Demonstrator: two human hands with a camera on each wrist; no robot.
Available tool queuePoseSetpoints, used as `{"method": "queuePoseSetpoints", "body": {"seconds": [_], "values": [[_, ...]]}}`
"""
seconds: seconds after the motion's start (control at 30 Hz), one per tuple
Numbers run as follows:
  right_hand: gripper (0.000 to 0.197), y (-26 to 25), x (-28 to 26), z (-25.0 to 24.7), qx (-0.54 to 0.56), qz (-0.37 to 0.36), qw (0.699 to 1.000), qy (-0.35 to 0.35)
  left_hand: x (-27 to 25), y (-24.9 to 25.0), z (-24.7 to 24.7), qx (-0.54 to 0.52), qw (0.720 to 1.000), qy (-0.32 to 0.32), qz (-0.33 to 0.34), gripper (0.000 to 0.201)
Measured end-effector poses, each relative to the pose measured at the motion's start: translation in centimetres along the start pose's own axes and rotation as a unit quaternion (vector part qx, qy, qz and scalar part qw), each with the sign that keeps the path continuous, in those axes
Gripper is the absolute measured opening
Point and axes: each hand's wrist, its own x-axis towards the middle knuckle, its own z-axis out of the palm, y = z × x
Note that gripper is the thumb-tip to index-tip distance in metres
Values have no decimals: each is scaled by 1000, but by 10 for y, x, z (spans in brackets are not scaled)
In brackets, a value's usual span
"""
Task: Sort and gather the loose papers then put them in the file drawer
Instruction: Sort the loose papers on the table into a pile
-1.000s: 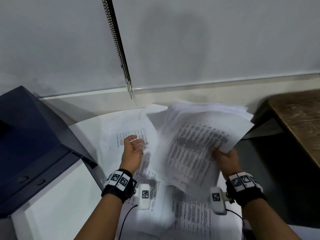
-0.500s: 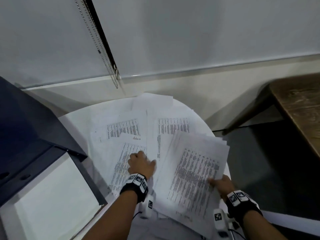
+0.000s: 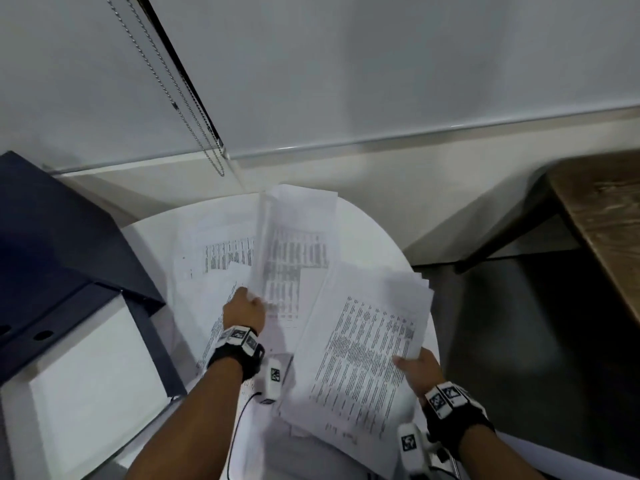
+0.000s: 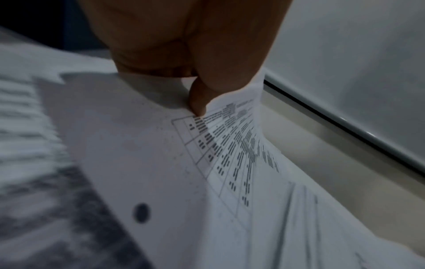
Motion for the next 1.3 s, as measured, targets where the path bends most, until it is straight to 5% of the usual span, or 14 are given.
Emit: {"method": "queuePoseSetpoints", "body": {"seconds": [0.17, 0.27, 0.37, 0.43, 0.5, 0.57, 0.63, 0.67, 0.77, 0.87, 0.97, 1.17, 1.3], "values": [[17, -23, 4, -9, -45, -28, 998, -20, -15, -15, -54, 2, 994, 109, -3, 30], [31, -28, 10, -10, -57, -24, 998, -33, -20, -21, -86, -148, 971, 185, 20, 20], [36, -36, 16, -11, -72, -47, 995, -48, -28, -29, -83, -263, 958, 112, 30, 20], [41, -38, 21, -10, -52, -29, 996, -60, -50, -22, -64, -229, 972, 20, 41, 5], [62, -23, 47, -13, -7, 2, 999, -54, -75, -13, -30, -154, 986, -45, 53, 23], [79, -29, 41, -17, 94, 39, 991, -89, -97, -7, 10, -128, 987, -93, 29, 21], [63, -47, 18, -18, 189, 91, 969, -132, -107, -13, 38, -124, 985, -116, -7, 16], [60, -49, 15, -21, 200, 86, 966, -137, -107, -18, 49, -107, 985, -132, 8, 30], [52, -46, 17, -20, 122, 5, 980, -158, -111, -23, 66, -68, 985, -142, 66, 52], [86, -7, 61, -14, -61, -46, 993, -85, -112, -21, 66, -29, 983, -157, 95, 41], [68, -22, 45, -8, -143, -49, 987, -45, -95, -25, 48, -22, 990, -96, 106, 25], [59, -32, 33, -4, -159, -65, 985, -16, -23, -59, -19, 3, 996, 32, -81, 40], [57, -27, 35, 1, -145, -63, 987, -1, 12, -76, -31, 20, 979, -6, -201, 91]]}}
